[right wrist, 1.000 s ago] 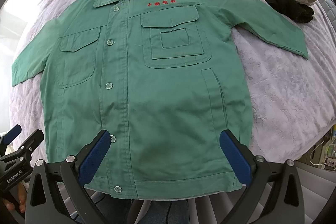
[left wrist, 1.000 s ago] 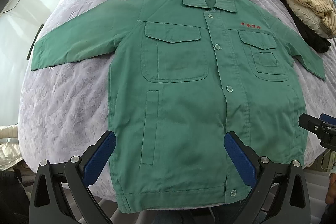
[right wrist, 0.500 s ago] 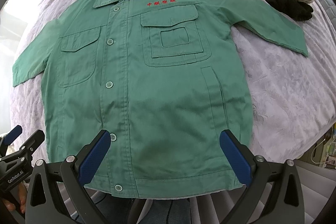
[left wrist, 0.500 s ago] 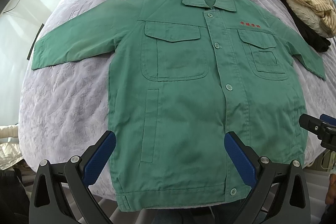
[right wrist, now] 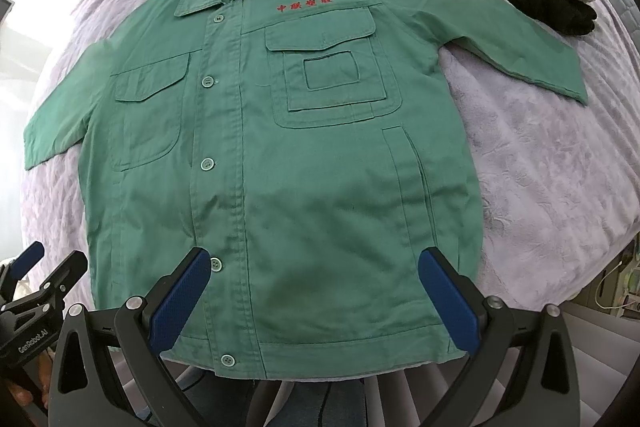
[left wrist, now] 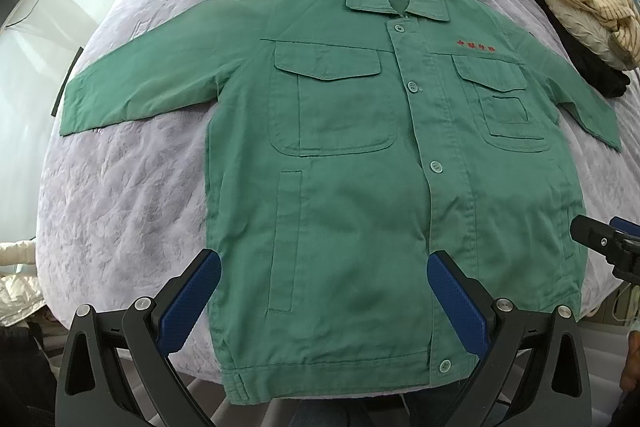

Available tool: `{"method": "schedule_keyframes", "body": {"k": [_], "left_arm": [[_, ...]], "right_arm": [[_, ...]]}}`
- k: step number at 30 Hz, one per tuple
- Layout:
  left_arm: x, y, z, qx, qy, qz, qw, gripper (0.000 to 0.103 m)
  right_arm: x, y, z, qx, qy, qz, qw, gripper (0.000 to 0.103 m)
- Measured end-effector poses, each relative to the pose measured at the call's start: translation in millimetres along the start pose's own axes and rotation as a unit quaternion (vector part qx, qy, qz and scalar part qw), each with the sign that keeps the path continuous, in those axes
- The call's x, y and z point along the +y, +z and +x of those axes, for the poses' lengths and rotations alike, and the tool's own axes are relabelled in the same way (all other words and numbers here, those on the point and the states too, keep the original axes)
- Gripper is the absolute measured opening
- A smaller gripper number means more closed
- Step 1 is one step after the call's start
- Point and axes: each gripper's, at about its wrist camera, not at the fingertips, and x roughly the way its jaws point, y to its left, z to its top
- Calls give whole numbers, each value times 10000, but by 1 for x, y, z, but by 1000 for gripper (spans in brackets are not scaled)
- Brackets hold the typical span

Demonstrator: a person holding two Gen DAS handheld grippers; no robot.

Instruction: Fold large clothes

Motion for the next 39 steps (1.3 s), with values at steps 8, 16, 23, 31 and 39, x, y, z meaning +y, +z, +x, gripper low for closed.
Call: {"method": "schedule_keyframes", "body": {"k": [8, 16, 23, 31, 39], "left_arm": [[-2, 4, 6, 32, 105, 24, 9999, 103], [-9, 13, 6, 94, 192, -167, 9996, 103], [8, 21, -1, -84, -350, -1068, 9936, 103], [107, 51, 10, -545, -494, -1976, 9775, 103], [253, 86, 76, -1010, -431, -2646, 9581, 103]], "right_arm": [[-2, 6, 6, 77, 61, 11, 10000, 103], [-6, 21, 13, 231, 379, -204, 9988, 103], [-2, 44, 21, 297, 581, -704, 9954, 103], [51, 58, 36, -37, 1259, -732, 9893, 103], [139, 55, 89, 237, 2234, -555, 9729, 103]]}}
